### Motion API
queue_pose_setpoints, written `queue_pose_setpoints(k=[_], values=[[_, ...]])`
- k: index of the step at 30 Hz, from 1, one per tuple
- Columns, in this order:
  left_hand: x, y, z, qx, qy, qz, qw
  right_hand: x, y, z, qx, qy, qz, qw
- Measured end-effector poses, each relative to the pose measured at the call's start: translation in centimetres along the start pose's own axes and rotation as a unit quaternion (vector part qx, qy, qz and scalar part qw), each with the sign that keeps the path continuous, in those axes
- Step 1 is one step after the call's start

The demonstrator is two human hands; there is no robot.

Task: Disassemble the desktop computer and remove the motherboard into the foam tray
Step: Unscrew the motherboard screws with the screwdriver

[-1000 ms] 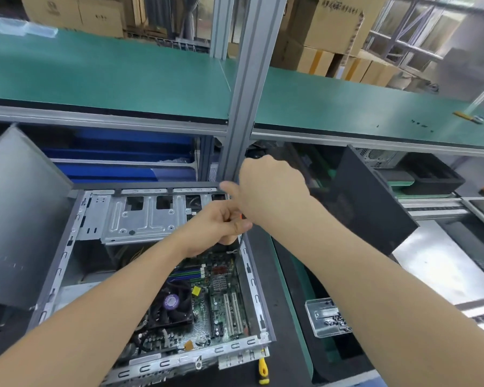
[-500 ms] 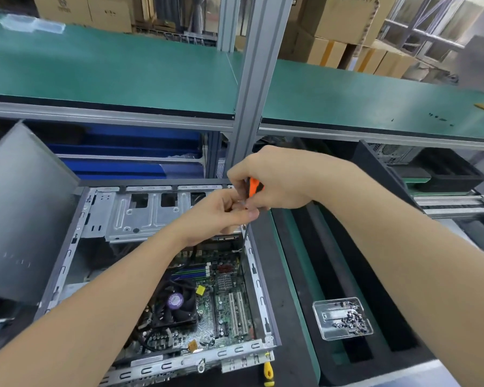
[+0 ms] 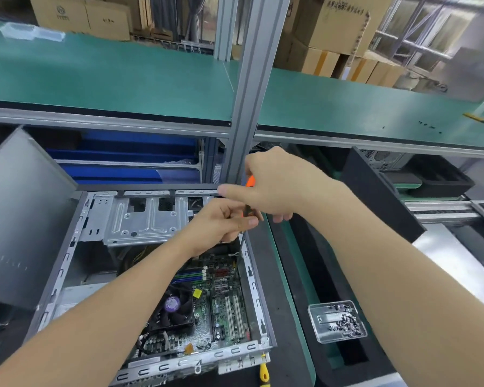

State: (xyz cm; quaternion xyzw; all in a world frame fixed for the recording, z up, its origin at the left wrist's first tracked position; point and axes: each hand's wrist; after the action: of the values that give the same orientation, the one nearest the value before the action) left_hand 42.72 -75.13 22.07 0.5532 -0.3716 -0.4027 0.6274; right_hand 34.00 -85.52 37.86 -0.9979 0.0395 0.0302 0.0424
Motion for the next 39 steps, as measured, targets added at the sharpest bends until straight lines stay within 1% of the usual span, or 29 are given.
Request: queue_pose_setpoints(k=[2,4,6,8,11,13,16,18,20,22,24,26,30,32,33,35,37,38,39], values=[[-0.5,0.4,0.4,0.019,0.008,0.013,1.000,0.2,-1.1,1.0,-0.052,0.036,0.073,0.995],[-0.9,0.6,0.6,0.057,0.018,0.018,0.998,0.8,-2.1,2.1,-0.072,0.055,0.110,0.990],[-1.1,0.8,0.4,0.088,0.031,0.011,0.996,1.3,-2.4,2.7,-0.049,0.074,0.104,0.991],[-1.1,0.9,0.0,0.109,0.034,0.013,0.993,1.4,-2.2,2.8,-0.021,0.073,0.076,0.994],[-0.7,1.1,-0.6,0.109,0.043,0.014,0.993,1.6,-1.4,2.3,-0.040,0.028,0.008,0.999],[-0.5,1.3,-0.9,0.109,0.035,0.006,0.993,1.5,-0.7,1.4,-0.054,-0.024,-0.035,0.998],[-0.3,1.4,-1.1,0.098,0.014,-0.006,0.995,1.3,0.2,-0.6,-0.041,-0.111,-0.082,0.990],[-0.1,1.2,-1.1,0.111,0.011,-0.012,0.994,1.4,0.2,-1.4,-0.044,-0.150,-0.112,0.981],[0.0,1.1,-0.9,0.118,0.002,-0.018,0.993,1.8,-0.1,-1.6,-0.067,-0.175,-0.131,0.973],[0.3,0.9,-0.5,0.093,-0.017,-0.024,0.995,2.1,-0.5,-1.5,-0.094,-0.197,-0.140,0.966],[0.5,0.7,-0.2,0.060,-0.020,-0.036,0.997,2.3,-0.8,-1.4,-0.111,-0.209,-0.134,0.962],[0.6,0.5,-0.1,0.051,-0.012,-0.049,0.997,2.3,-1.0,-1.3,-0.110,-0.211,-0.122,0.964],[0.6,0.6,0.2,0.048,-0.013,-0.057,0.997,1.6,-1.1,-1.2,-0.085,-0.190,-0.108,0.972],[0.5,0.6,0.3,0.052,0.002,-0.059,0.997,1.2,-1.1,-0.8,-0.062,-0.151,-0.096,0.982],[0.3,0.5,0.4,0.053,0.007,-0.054,0.997,1.0,-1.1,-0.5,-0.046,-0.119,-0.083,0.988],[0.1,0.4,0.7,0.026,-0.003,-0.029,0.999,0.6,-1.3,0.2,-0.023,-0.032,-0.028,0.999],[-0.1,0.4,0.9,0.032,-0.007,-0.020,0.999,0.2,-2.1,1.3,-0.048,0.053,0.052,0.996],[-0.3,0.3,1.1,0.052,0.000,-0.021,0.998,0.2,-2.7,1.7,-0.068,0.072,0.082,0.992],[-0.4,0.3,1.2,0.077,0.008,-0.024,0.997,0.3,-3.2,2.1,-0.083,0.069,0.102,0.989]])
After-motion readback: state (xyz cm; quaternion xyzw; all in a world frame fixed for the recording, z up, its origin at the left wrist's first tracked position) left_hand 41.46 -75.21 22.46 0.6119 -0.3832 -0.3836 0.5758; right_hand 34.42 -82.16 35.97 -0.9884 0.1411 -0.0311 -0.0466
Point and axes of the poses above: each hand's wrist, its own x-axis towards the middle knuckle, its own z-axis out of the palm, y = z × x, and after that the axes turned 8 degrees about -z, right-handed
